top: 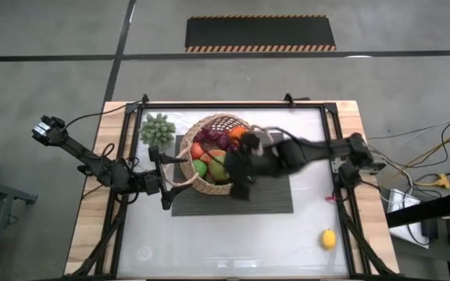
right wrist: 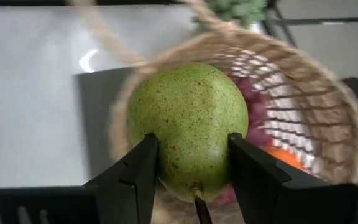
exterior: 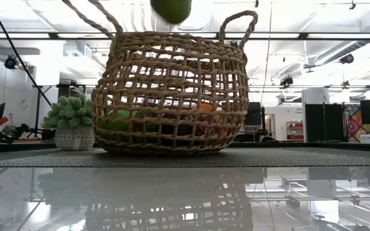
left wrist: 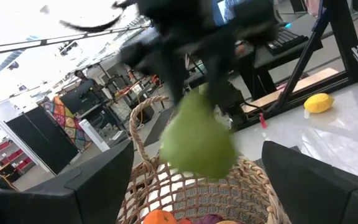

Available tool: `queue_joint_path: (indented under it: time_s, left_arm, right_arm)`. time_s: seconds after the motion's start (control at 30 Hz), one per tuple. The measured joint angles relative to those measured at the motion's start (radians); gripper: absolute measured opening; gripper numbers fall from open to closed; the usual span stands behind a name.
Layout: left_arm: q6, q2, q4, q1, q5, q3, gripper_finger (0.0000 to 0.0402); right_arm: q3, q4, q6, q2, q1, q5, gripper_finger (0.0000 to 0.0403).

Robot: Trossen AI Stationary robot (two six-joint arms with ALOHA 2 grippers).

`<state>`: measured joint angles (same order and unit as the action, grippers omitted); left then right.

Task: Build produce basket
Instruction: Put the green pear into the brown basket

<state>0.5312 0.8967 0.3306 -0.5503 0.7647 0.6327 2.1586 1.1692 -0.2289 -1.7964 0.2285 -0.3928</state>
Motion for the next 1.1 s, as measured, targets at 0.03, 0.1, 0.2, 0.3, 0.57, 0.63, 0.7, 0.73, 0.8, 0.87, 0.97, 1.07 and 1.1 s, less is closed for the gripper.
queue_joint_path:
  time_s: [0.03,0.1,0.2,0.3,0.57,0.63,0.7,0.73,0.8,0.87,0.97,1.07,1.1]
  left_arm:
    - [-0.001,0.000,0.000,0.000,0.000,0.000,0.0336]
    - [-0.001,0.000,0.000,0.000,0.000,0.000,0.0336]
    - [-0.001,-0.001,0.000,0.000,0.000,0.000,0.0336]
    - [-0.001,-0.002,0.001,0.000,0.001,0.000,0.0336]
    - [0.000,-0.002,0.001,0.000,0.001,0.001,0.0336]
    - [0.000,-0.002,0.001,0.000,0.001,0.001,0.0336]
    - [0.000,-0.002,0.001,0.000,0.002,0.001,0.0336]
    - [0.000,-0.003,0.001,0.000,0.002,0.001,0.0336]
    - [0.000,-0.003,0.001,0.000,0.002,0.001,0.0336]
    - [0.000,-0.003,0.001,0.000,0.002,0.001,0.0336]
    - [0.000,-0.003,0.001,0.000,0.002,0.001,0.0336]
    - [0.003,-0.002,0.001,0.000,0.002,0.001,0.0336]
    - [0.003,-0.002,0.001,0.000,0.002,0.001,0.0336]
  right_arm:
    - [0.012,0.001,0.012,-0.014,-0.031,0.000,0.0155]
    - [0.034,0.008,-0.002,-0.039,-0.093,0.000,0.0154]
    - [0.046,0.016,-0.019,-0.067,-0.175,0.001,0.0153]
    - [0.042,0.038,-0.018,-0.091,-0.246,0.006,0.0154]
    - [0.044,0.023,0.062,-0.212,-0.363,0.109,0.0155]
    - [0.044,0.022,0.071,-0.249,-0.376,0.112,0.0155]
    - [0.044,0.020,0.088,-0.281,-0.386,0.112,0.0157]
    - [0.044,0.019,0.095,-0.296,-0.389,0.111,0.0158]
    - [0.045,0.019,0.114,-0.319,-0.393,0.106,0.0163]
    - [0.047,0.017,0.118,-0.331,-0.392,0.102,0.0170]
    - [0.048,-0.005,0.141,-0.342,-0.391,0.097,0.0184]
    - [0.047,-0.035,0.149,-0.339,-0.392,0.098,0.0202]
    - [0.047,-0.046,0.150,-0.337,-0.392,0.098,0.0208]
